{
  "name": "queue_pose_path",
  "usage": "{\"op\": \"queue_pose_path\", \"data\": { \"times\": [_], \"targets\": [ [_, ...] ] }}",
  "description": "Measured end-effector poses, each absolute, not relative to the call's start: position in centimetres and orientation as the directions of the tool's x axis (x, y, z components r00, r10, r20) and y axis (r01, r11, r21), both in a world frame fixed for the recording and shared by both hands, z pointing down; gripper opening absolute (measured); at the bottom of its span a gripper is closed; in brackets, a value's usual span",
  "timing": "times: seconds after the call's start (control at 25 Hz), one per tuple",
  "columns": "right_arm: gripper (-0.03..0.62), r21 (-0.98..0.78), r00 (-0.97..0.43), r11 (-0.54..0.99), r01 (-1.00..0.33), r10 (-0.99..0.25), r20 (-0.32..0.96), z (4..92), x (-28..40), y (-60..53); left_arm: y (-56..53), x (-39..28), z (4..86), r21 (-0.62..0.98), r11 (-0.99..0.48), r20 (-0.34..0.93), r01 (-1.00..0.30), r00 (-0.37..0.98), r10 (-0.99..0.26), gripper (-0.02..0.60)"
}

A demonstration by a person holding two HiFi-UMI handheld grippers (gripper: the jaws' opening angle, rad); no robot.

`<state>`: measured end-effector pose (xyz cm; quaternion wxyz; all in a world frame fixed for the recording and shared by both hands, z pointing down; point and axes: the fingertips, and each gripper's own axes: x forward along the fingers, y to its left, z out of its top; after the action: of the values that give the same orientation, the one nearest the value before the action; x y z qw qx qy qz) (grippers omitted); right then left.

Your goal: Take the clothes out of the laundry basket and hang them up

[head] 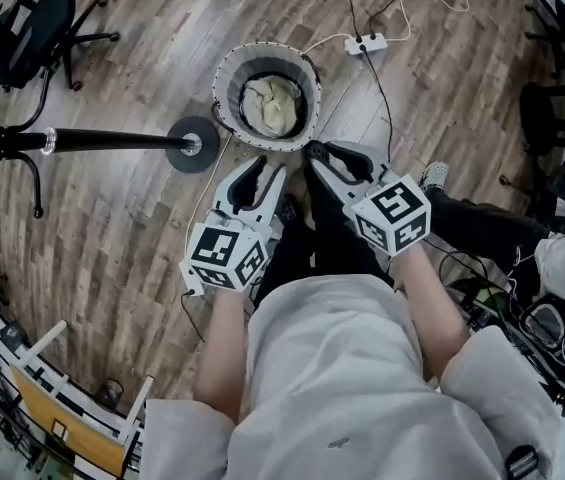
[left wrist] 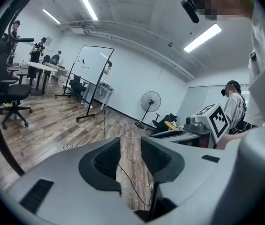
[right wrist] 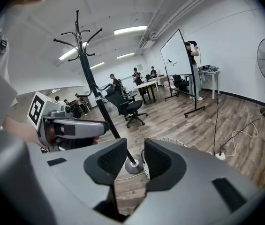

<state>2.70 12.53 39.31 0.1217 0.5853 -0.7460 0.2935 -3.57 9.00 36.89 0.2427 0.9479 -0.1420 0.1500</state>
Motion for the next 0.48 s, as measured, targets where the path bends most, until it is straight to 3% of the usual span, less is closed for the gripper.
{"op": "queue_pose_path", "data": {
  "times": [0.48],
  "targets": [
    [0.106,-0.33,-0.35,0.182,-0.926,-0.743,0.57,44.2,8.3,7.2,3.3,0.9,41.4,0.437,-0.783,0.438,-0.442,0.865,-0.244,0.13]
  ]
}}
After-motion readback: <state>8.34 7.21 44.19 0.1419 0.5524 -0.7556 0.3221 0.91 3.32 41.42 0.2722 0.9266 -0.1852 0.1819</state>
